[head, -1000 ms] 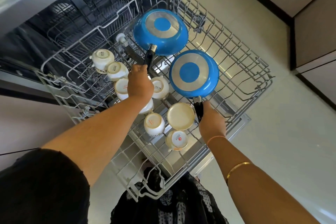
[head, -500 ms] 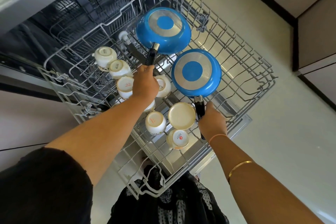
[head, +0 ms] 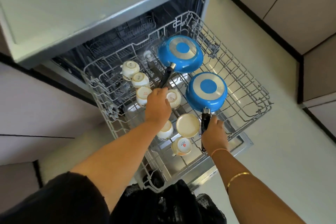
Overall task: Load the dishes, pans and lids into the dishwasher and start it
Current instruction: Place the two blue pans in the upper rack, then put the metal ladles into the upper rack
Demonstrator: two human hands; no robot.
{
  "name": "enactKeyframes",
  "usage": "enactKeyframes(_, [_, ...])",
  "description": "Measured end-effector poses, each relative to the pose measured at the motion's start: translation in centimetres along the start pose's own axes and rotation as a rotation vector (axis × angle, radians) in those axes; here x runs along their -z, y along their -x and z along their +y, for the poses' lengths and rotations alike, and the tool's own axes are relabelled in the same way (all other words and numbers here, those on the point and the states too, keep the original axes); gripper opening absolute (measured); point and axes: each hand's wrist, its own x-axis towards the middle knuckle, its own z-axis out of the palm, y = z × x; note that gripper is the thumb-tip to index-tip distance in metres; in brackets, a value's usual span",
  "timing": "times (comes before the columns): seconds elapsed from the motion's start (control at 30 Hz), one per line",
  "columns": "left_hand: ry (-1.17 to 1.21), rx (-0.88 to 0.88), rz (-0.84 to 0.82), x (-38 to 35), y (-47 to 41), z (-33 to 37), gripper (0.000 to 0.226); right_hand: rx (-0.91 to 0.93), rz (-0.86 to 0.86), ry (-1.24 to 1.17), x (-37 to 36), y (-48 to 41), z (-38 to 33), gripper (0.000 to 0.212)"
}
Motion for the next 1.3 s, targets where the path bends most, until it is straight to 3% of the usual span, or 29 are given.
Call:
enactKeyframes(0.3, [0.042,0.138,0.046,4.6,6.3,2.4,0.040,0.192,-0.037,0.119,4.9,2.1,-2.8,0.038])
enactKeyframes(0.7, [0.080,0.235,0.170,12.9,12.1,3.8,0.041,0.738,0.005,0.346,9.2,9.2,-13.4,0.042])
enactKeyframes(0.8, [0.062,0.233,0.217,15.3,13.0,2.3,0.039,0.823,0.008,0.352,9.0,11.0,-16.0,0.038])
enactKeyframes(0.93, [0.083,0.241,0.283,18.9,14.1,-0.9,0.034,0.933,0.083,0.300,8.4,13.5,-19.6,0.016])
enactKeyframes(1.07, [0.124,0.216,0.350,23.8,15.8,-5.1,0.031,0.986,0.191,0.222,6.9,16.8,-24.6,0.016])
enactKeyframes(1.3, [0.131,0.221,0.468,33.6,18.9,-15.0,0.032,1.060,0.235,0.126,1.0,24.2,-35.0,0.016])
